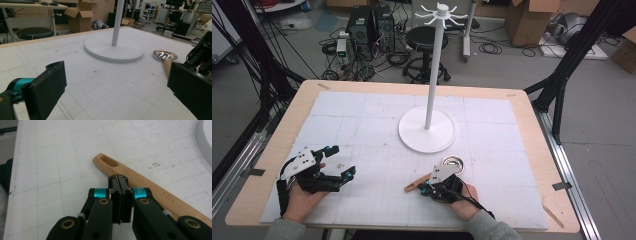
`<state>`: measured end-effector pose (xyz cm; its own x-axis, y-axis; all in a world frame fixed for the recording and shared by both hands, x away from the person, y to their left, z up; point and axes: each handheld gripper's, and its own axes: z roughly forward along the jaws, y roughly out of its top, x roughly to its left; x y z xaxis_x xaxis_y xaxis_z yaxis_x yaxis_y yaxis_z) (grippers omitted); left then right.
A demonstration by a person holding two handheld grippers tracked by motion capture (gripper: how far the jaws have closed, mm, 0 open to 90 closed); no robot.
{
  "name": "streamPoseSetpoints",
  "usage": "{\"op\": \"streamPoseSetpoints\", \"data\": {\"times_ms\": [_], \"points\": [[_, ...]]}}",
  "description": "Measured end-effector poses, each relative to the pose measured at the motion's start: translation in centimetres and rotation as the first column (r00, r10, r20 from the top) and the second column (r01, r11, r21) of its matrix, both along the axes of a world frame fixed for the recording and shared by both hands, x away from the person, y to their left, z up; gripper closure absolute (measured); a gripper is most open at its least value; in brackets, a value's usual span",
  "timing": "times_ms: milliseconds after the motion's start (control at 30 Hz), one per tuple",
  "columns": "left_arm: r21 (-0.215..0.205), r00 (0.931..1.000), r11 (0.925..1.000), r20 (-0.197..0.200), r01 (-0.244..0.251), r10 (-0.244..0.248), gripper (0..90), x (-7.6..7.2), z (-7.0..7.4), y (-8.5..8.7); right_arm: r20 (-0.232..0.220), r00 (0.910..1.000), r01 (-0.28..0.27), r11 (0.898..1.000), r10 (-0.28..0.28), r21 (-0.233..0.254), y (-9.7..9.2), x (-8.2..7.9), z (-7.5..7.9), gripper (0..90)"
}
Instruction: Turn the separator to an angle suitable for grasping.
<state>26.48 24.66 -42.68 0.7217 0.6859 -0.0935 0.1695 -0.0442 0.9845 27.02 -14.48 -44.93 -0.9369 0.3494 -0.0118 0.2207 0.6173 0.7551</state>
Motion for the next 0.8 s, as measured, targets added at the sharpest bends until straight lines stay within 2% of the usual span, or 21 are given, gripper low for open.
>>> {"op": "streamPoseSetpoints", "data": {"times_ms": [133, 400, 567, 633, 700, 800], "points": [[-0.002, 1.0000, 1.0000, -0.003, 0.000, 0.000, 2.8, 0.0, 0.0, 0.0, 0.002, 1.0000, 0.005, 1.000, -0.005, 0.005, 0.5, 0.4, 0.0, 90.0], [-0.002, 1.0000, 1.0000, -0.004, 0.002, -0.002, 2.8, -0.1, 0.0, 0.1, -0.025, 0.9988, 0.043, 0.999, -0.043, 0.009, 1.4, 1.0, 0.0, 90.0], [-0.008, 1.0000, 1.0000, -0.003, 0.000, 0.000, 2.8, -0.1, 0.0, 0.1, -0.010, 0.9980, 0.062, 0.998, -0.062, 0.009, 2.1, 1.5, 0.0, 90.0], [-0.009, 1.0000, 1.0000, -0.003, 0.000, 0.000, 2.8, -0.1, 0.0, 0.1, -0.020, 0.9974, 0.069, 0.998, -0.069, 0.012, 2.3, 1.7, -0.1, 90.0], [-0.008, 1.0000, 1.0000, 0.000, -0.001, 0.001, 2.8, -0.1, 0.0, 0.1, -0.006, 0.9976, 0.069, 0.997, -0.069, 0.019, 2.5, 2.0, -0.1, 90.0], [-0.007, 1.0000, 1.0000, -0.004, -0.001, 0.001, 2.8, -0.1, 0.0, 0.2, -0.035, 0.9966, 0.076, 0.997, -0.075, 0.021, 2.8, 2.3, -0.1, 90.0]]}}
